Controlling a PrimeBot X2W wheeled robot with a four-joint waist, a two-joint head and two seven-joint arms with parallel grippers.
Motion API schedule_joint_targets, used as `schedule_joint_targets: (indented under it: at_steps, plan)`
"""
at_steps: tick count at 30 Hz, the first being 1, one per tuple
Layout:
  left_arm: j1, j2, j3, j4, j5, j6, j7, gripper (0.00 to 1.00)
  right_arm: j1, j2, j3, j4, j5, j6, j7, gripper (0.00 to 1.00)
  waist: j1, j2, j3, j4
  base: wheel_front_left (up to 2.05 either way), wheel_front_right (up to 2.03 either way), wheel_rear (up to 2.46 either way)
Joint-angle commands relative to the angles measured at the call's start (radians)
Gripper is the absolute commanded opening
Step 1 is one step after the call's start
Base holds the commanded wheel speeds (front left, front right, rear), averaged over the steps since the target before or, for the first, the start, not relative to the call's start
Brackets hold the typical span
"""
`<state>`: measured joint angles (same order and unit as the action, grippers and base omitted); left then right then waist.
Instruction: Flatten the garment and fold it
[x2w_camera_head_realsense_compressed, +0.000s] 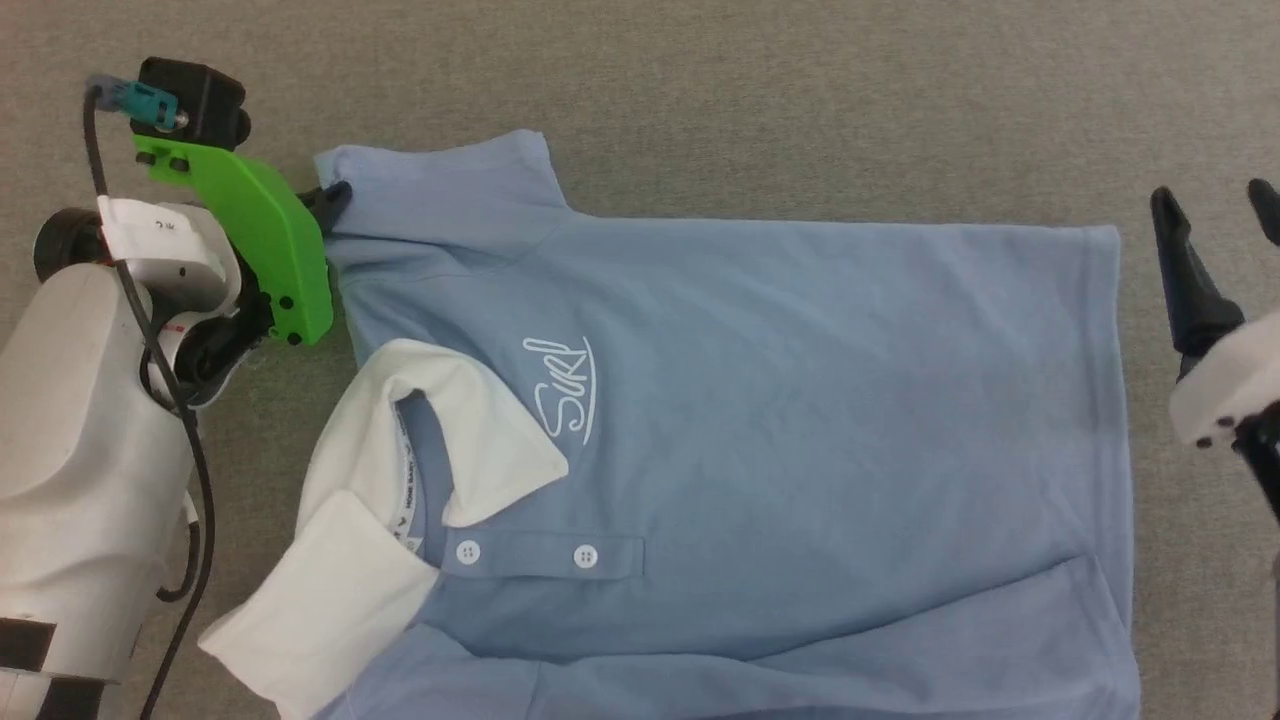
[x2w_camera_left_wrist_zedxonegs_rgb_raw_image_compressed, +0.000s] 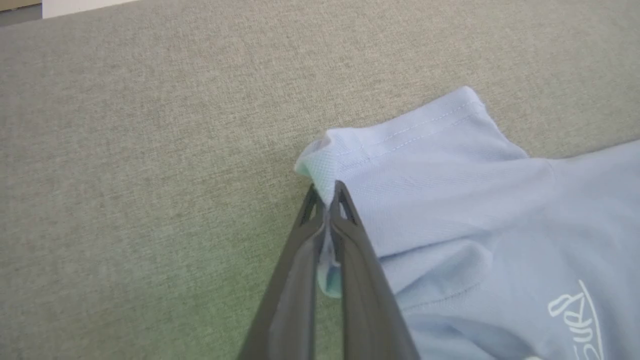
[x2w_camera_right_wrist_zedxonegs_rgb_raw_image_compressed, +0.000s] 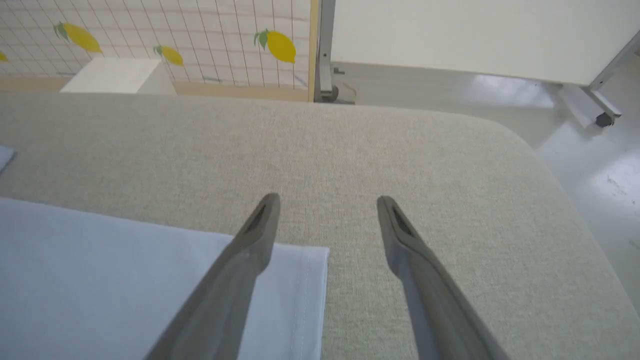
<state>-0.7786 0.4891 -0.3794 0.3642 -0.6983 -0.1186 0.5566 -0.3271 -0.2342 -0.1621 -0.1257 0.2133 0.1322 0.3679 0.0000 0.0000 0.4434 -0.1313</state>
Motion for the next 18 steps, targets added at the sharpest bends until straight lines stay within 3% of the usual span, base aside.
schedule_joint_targets:
  at_steps: [1,8,16,17,18]
  plan:
    - [0.008,-0.001,-0.005,-0.002,-0.005,-0.004,-0.010,0.00,-0.035,-0.008,0.000,0.027,0.028,-0.002,0.067,1.00,0.0000,0.0000,0.008,0.012,0.00,0.00,0.00]
    - [-0.018,-0.015,-0.028,-0.003,-0.011,-0.007,-0.022,0.00,-0.137,-0.056,0.018,0.178,0.084,-0.002,0.330,1.00,0.0000,0.0000,0.037,0.040,0.00,0.00,0.00]
    - [-0.048,-0.020,-0.057,0.004,-0.019,-0.010,-0.023,0.00,-0.179,-0.044,0.031,0.284,0.085,-0.002,0.367,1.00,0.0000,0.0000,0.059,0.061,0.00,0.00,0.00]
    - [-0.049,-0.019,-0.060,0.005,-0.020,-0.010,-0.024,0.00,-0.181,-0.045,0.036,0.291,0.084,-0.002,0.365,0.70,0.0000,0.0000,0.060,0.062,0.00,0.00,0.00]
    - [-0.051,-0.019,-0.062,0.007,-0.021,-0.010,-0.027,0.00,-0.184,-0.045,0.041,0.298,0.083,-0.002,0.361,0.30,0.0000,0.0000,0.060,0.063,0.00,0.00,0.00]
